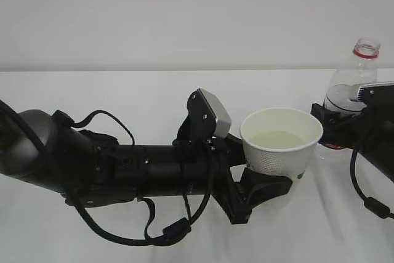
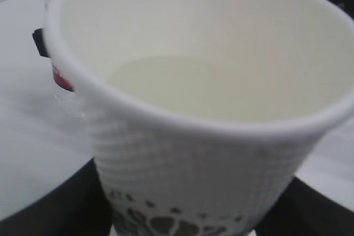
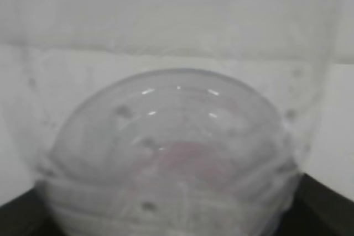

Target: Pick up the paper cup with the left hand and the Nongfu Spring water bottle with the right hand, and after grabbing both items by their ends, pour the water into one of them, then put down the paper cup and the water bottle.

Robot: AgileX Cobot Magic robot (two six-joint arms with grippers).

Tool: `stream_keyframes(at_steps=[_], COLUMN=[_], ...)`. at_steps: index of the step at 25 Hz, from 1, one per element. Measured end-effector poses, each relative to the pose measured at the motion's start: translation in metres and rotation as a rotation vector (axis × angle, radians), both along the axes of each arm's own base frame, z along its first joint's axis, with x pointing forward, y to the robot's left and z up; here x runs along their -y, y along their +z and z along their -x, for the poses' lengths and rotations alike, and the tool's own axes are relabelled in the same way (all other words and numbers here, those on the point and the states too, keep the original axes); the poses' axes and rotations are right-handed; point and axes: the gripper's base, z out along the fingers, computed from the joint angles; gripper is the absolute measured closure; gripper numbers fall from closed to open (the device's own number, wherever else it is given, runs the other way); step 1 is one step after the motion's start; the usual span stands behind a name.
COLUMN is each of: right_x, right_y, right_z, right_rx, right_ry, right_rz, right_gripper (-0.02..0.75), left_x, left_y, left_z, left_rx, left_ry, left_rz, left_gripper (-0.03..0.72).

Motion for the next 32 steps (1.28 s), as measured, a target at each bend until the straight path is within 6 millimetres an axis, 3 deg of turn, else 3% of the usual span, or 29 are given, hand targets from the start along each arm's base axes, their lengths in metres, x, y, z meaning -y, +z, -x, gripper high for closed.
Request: stream_keyframes(at_steps=[12, 24, 32], right_x=[0.000, 0.001, 0.002], right_y=[0.001, -0.004, 0.004], right_z=[-0.002, 0.015, 0.030], right_rx=[0.010, -0.042, -0.040], right_ry=[-0.004, -0.005, 0.000], right_rz=[-0.018, -0.032, -0.033], right_gripper=[0.097, 0.095, 0.094], left_x=[0.000, 0.000, 0.000], left_y=[0.000, 0.000, 0.000], left_z=[0.000, 0.000, 0.000], left_rx=[0.002, 0.002, 0.002], left_ry=[0.000, 0.000, 0.000], left_rz=[0.000, 0.000, 0.000], left_gripper=[0.193, 0.193, 0.193])
